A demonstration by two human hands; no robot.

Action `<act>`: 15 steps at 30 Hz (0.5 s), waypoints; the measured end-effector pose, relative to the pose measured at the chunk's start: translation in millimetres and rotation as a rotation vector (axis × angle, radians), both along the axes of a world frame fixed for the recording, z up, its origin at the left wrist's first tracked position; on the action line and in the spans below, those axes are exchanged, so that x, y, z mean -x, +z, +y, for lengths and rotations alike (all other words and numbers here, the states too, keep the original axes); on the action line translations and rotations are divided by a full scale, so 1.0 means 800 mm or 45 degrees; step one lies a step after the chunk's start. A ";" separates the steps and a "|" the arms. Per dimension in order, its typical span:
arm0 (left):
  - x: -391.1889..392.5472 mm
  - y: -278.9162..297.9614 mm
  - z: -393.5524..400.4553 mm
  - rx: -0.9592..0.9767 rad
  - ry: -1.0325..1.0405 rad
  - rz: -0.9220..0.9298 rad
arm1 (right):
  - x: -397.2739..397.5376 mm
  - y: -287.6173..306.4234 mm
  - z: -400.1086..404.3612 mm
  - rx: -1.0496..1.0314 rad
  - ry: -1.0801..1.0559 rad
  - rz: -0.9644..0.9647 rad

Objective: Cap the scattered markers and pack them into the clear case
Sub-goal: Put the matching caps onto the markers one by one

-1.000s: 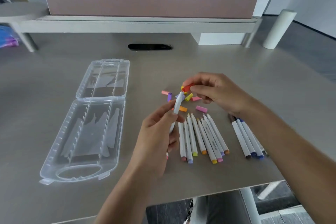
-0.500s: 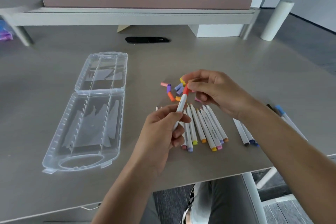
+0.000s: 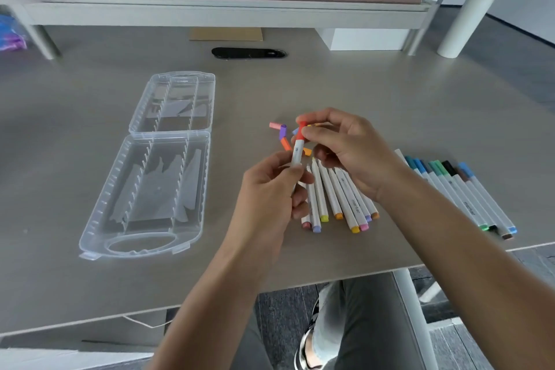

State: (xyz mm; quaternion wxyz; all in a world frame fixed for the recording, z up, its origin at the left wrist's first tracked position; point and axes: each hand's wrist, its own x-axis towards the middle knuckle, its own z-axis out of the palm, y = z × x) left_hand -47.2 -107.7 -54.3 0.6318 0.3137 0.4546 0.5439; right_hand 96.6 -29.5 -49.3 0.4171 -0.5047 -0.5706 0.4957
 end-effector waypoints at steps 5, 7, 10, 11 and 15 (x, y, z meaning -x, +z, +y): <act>0.007 0.002 -0.008 -0.161 0.026 0.258 | 0.002 0.010 0.007 0.034 -0.075 0.044; 0.016 -0.002 -0.014 -0.217 0.101 0.350 | -0.002 0.011 0.012 0.084 -0.119 -0.011; 0.030 -0.006 -0.025 -0.243 0.195 0.396 | -0.001 0.007 0.010 0.093 -0.061 -0.232; 0.034 -0.007 -0.029 -0.236 0.209 0.389 | 0.004 0.006 0.006 0.062 -0.034 -0.338; 0.047 -0.010 -0.044 -0.212 0.246 0.358 | 0.029 -0.004 -0.006 -0.084 0.019 -0.623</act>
